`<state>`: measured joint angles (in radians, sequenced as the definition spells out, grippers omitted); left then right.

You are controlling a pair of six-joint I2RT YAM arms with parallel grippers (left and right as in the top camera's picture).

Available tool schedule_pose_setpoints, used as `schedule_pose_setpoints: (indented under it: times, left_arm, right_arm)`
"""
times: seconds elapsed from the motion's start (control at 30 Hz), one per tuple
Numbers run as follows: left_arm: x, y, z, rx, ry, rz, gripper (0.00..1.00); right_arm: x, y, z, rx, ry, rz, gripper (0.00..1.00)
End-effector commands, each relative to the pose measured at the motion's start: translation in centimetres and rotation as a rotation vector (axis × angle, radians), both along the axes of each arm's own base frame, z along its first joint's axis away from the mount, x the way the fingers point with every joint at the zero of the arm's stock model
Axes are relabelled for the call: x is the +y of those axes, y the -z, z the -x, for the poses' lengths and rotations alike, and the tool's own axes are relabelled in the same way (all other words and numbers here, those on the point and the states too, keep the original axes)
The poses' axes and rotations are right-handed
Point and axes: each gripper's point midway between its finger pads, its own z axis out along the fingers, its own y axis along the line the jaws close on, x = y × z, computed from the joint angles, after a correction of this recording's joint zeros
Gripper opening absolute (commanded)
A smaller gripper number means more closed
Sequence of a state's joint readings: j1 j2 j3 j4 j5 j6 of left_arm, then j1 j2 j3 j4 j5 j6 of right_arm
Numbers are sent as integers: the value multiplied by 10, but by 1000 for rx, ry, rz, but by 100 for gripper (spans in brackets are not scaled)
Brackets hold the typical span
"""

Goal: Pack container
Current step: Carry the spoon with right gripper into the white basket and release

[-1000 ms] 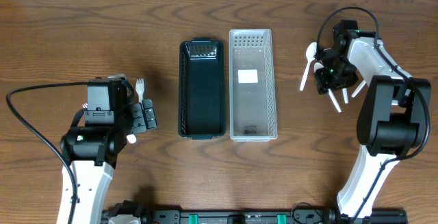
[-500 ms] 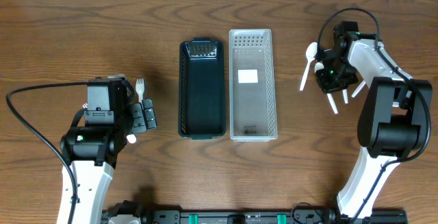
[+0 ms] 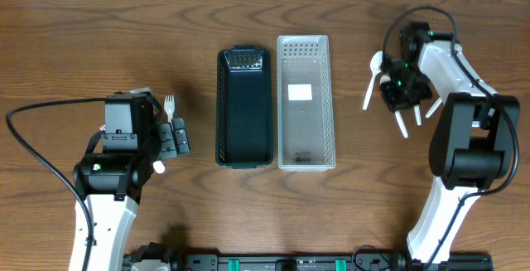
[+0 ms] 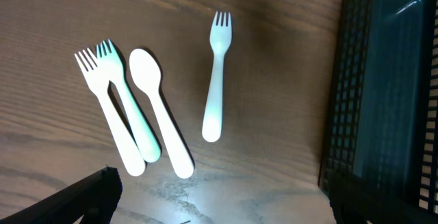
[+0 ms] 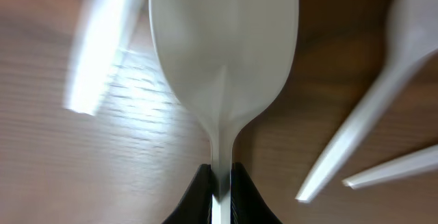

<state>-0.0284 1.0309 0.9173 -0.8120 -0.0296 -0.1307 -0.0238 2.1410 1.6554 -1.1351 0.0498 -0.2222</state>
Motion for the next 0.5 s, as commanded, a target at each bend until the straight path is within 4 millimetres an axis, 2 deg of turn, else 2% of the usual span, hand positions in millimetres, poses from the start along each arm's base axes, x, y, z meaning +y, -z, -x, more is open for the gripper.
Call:
schedule_pose_setpoints:
  times: [0.0, 0.1, 0.17, 0.23, 0.33, 0.47]
  left_arm:
    - [2, -7, -3, -18, -7, -5, 98]
    - [2, -7, -3, -18, -7, -6, 98]
    - [2, -7, -3, -18, -7, -5, 98]
    - [2, -8, -3, -18, -7, -6, 98]
    - [2, -7, -3, -18, -7, -5, 98]
    - [2, -8, -3, -19, -7, -6, 98]
  right_arm:
    - [21, -80, -40, -223, 33, -1, 1]
    - [47, -134, -53, -354, 20, -26, 1]
    - [72, -163, -53, -417, 0, -69, 1]
    - [102, -179, -49, -446, -1, -143, 1]
    - [148, -185, -36, -421, 94, -263, 1]
    - [193, -173, -21, -368, 219, -292, 1]
